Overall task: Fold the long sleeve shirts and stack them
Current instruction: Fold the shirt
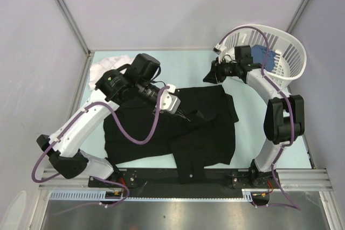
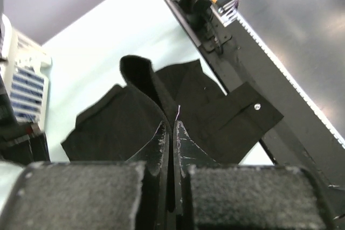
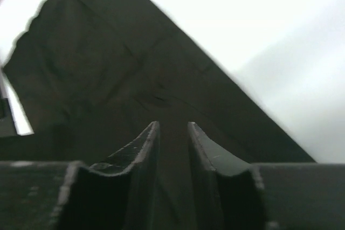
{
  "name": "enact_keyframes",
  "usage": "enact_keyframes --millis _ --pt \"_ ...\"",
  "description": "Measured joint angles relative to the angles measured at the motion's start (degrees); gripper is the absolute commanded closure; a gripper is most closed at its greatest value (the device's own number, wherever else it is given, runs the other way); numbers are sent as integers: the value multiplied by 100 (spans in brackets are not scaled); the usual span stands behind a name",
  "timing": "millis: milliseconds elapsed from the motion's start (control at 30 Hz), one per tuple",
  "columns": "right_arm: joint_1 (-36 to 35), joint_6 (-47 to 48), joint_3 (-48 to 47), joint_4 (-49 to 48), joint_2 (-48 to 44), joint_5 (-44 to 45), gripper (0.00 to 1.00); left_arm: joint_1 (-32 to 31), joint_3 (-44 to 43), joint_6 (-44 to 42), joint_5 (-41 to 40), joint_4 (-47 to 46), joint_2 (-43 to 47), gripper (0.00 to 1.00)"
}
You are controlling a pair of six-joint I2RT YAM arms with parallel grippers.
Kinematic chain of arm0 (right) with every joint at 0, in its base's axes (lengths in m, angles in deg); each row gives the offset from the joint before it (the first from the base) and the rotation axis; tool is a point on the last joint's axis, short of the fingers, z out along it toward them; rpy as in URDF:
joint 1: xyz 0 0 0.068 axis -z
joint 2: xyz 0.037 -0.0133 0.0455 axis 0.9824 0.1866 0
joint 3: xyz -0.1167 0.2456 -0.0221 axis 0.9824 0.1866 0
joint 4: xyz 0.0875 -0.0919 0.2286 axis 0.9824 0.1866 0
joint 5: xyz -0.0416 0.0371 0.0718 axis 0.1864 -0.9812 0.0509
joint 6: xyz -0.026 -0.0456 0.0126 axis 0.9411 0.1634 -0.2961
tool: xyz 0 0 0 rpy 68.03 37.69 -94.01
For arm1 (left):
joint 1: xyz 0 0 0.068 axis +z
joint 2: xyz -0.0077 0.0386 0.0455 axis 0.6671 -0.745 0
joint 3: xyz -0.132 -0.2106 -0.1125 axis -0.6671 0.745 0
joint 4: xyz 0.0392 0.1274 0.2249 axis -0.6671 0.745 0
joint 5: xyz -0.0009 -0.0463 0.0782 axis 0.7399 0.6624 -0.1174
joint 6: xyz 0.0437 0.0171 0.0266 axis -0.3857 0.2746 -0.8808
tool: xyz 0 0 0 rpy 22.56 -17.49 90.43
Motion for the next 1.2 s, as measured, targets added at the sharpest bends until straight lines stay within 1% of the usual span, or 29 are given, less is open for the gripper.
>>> enact_keyframes --millis 167,367,633,733,833,933,1033,1100,1200 --pt "-24 334 -197 144 448 382 76 -50 -87 -61 37 225 -31 100" --pt "-24 909 -201 553 927 964 78 -50 142 -57 17 260 -120 100" --pt "-70 1488 -186 905 1388 1808 79 -52 195 -50 11 260 -127 100" --pt "-114 1661 -186 1038 1526 2022 78 -50 229 79 -52 199 -122 100" --pt "-151 1805 -199 1228 1650 2059 76 50 476 686 -164 -236 -39 100" --pt "-149 1832 -310 1438 1650 2020 73 402 907 1652 -286 -909 79 100" --pt "-153 1805 -540 1810 1637 1834 69 1047 1637 2756 -623 -1893 256 100" --pt "-164 1770 -767 1989 1600 1674 69 1497 2286 3412 -909 -2544 442 100" --pt "-225 1735 -1102 2236 1447 1464 69 2269 3119 4280 -1276 -3195 623 100"
